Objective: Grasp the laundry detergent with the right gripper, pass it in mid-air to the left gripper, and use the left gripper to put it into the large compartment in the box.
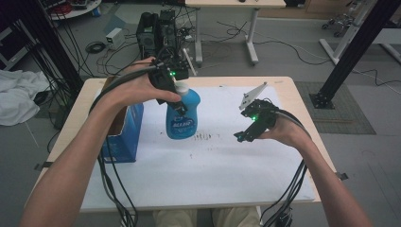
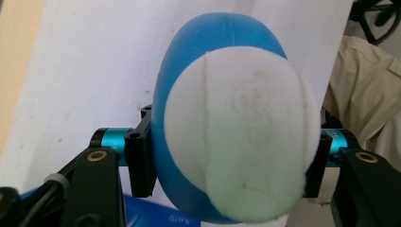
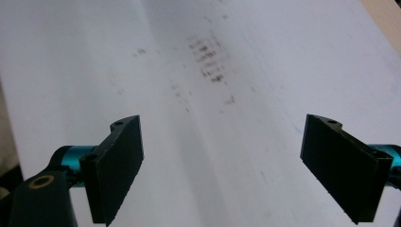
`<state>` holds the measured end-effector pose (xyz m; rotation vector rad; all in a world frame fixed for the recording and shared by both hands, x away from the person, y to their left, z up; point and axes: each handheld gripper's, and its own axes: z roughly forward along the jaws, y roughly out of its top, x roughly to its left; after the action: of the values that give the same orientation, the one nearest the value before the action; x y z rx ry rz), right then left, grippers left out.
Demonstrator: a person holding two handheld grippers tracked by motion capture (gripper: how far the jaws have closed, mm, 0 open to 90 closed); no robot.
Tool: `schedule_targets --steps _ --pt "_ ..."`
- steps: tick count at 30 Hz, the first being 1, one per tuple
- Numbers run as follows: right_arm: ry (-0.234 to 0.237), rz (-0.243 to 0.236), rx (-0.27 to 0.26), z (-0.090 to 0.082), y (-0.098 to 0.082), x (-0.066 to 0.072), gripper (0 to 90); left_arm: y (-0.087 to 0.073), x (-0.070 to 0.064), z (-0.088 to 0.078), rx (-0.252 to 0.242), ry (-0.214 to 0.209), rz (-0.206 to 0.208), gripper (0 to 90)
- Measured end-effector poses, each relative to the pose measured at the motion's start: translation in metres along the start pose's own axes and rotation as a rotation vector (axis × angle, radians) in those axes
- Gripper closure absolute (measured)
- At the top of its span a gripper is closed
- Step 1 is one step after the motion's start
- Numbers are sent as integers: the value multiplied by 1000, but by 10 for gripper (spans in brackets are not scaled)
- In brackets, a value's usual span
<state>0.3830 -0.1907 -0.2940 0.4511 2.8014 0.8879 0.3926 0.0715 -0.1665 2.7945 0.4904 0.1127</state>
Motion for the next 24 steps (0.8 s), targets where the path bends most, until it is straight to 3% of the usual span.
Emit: schedule_targets --steps 1,2,3,4,5,7,8,9,10,11,12,14,15,17,18,19,20,21,23,24 --pt "-48 19 92 -5 -8 -10 133 0 1 -3 4 5 -7 384" --pt "-53 18 99 -5 -9 -11 133 -1 2 -7 13 13 -19 385" --pt "-60 23 110 -6 -10 -12 133 2 -10 27 -26 -32 86 385" --pt "3 -2 -4 0 0 0 133 -3 6 -19 27 43 -55 385" --pt "-66 46 134 -10 -15 -17 133 -2 5 -17 27 36 -47 384" --pt "-68 46 134 -10 -16 -18 133 -4 7 -23 34 49 -66 385" --pt "-70 54 139 -11 -17 -19 133 -13 13 -42 43 79 -124 385" --pt "-92 74 171 -15 -24 -26 133 -12 13 -41 41 77 -120 384" --pt "-91 74 169 -15 -23 -26 133 -1 2 -8 12 17 -23 385" --pt "-61 27 115 -7 -11 -13 133 -11 12 -38 42 73 -112 384" --pt "-85 73 165 -15 -22 -25 133 -19 16 -52 48 90 -153 385" --pt "-104 83 185 -17 -26 -29 133 -18 16 -49 44 87 -145 384" --pt "-99 79 182 -16 -25 -28 133 -29 20 -65 52 109 -197 385" --pt "-118 92 207 -18 -30 -33 133 -32 21 -69 57 114 -206 384" --pt "-131 94 239 -19 -33 -36 133 -43 25 -80 59 125 -245 384" --pt "-109 83 192 -18 -28 -30 133 -23 19 -57 46 96 -169 385" --pt "-121 95 214 -18 -30 -33 133 -44 25 -81 60 123 -249 385" --pt "-131 95 241 -19 -33 -37 133 -39 24 -76 62 122 -227 385" --pt "-131 104 254 -19 -34 -37 133 -69 35 -97 69 156 -349 385" --pt "-134 96 248 -21 -34 -38 133 -38 23 -75 60 123 -225 385"
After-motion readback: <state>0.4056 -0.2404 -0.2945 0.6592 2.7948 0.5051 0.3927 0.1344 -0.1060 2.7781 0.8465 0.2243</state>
